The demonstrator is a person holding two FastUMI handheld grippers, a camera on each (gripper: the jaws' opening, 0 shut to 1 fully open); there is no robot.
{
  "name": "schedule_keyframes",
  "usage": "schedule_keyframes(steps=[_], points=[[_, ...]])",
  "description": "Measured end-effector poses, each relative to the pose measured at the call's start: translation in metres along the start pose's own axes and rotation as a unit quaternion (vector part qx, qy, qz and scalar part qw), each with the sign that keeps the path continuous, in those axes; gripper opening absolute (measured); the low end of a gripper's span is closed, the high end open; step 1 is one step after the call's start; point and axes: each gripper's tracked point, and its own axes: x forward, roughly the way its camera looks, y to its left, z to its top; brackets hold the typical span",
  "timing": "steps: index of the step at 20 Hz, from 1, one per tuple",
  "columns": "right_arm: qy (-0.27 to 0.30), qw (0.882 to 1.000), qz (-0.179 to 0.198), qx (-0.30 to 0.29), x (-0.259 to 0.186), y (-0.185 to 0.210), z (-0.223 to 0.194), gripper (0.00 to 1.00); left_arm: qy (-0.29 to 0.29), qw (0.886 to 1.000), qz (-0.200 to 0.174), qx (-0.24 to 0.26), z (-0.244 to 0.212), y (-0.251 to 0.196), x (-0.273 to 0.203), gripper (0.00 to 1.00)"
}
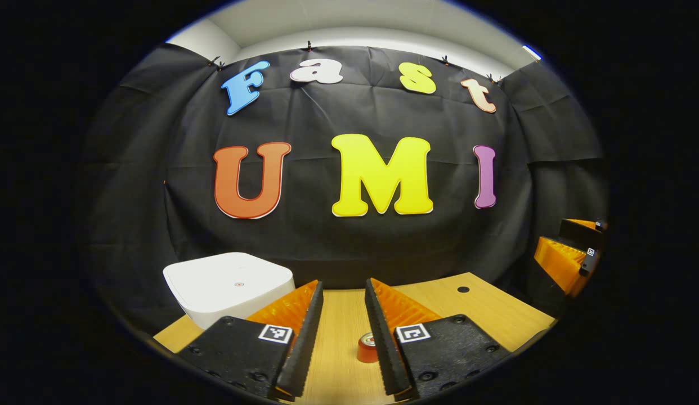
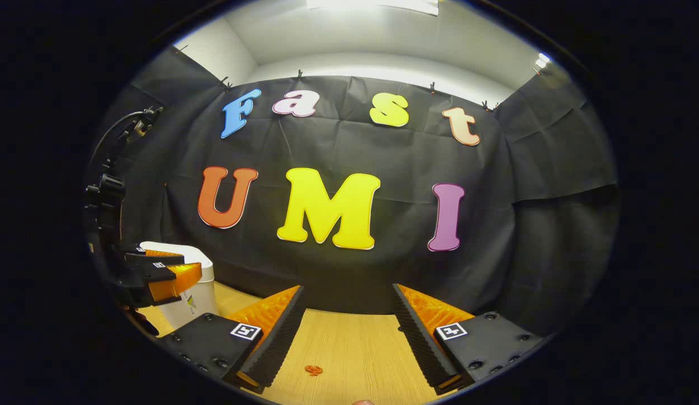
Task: Press the lid of the desktop garbage bin to open it, pick up the crumpled paper on the desktop and throw it into the bin, then pick up the pop can on the desktop and drop it into the bin, and finally close the garbage bin lid.
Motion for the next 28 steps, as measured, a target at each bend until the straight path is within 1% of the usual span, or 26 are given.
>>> schedule_keyframes(steps=[1,2,4,7,8,11,14,17,22,23,25,26,28], points=[[-0.001,1.0,-0.005,0.0,0.001,-0.001,-0.001,0.96,-0.001,1.0,0.001,0.004,0.003,0.004,0.004,0.47],[-0.003,1.0,-0.008,0.0,0.003,0.0,-0.001,0.96,-0.005,1.0,0.004,0.007,0.006,0.009,0.007,0.39],[-0.002,1.0,-0.013,-0.002,0.007,0.002,-0.004,0.96,-0.008,1.0,0.011,0.016,0.012,0.018,0.013,0.32],[0.0,1.0,-0.014,-0.003,0.016,0.008,-0.006,0.96,-0.006,0.999,0.03,0.025,0.012,0.039,0.025,0.23],[0.001,1.0,-0.013,-0.003,0.018,0.011,-0.007,0.96,-0.003,0.999,0.036,0.026,0.01,0.047,0.029,0.19],[0.008,1.0,-0.008,-0.008,0.023,0.015,-0.013,0.96,0.017,0.998,0.06,0.022,0.003,0.076,0.043,0.12],[0.023,1.0,-0.003,-0.013,0.027,0.019,-0.022,0.96,0.033,0.995,0.093,0.004,-0.004,0.109,0.052,0.08],[0.035,0.999,0.0,-0.015,0.028,0.02,-0.029,0.96,0.063,0.991,0.118,0.002,-0.021,0.131,0.061,0.04],[0.042,0.999,0.004,-0.018,0.032,0.024,-0.034,0.96,0.109,0.986,0.124,-0.007,-0.046,0.141,0.065,0.03],[0.043,0.999,0.005,-0.018,0.031,0.025,-0.035,0.96,0.106,0.987,0.123,-0.006,-0.045,0.139,0.063,0.03],[0.044,0.999,0.005,-0.019,0.032,0.027,-0.036,0.96,0.12,0.986,0.114,0.008,-0.049,0.138,0.064,0.03],[0.044,0.999,0.006,-0.018,0.033,0.028,-0.036,0.96,0.121,0.986,0.109,0.024,-0.051,0.137,0.065,0.03],[0.048,0.999,0.01,-0.016,0.035,0.032,-0.04,0.96,0.125,0.986,0.112,0.023,-0.055,0.139,0.065,0.03]])
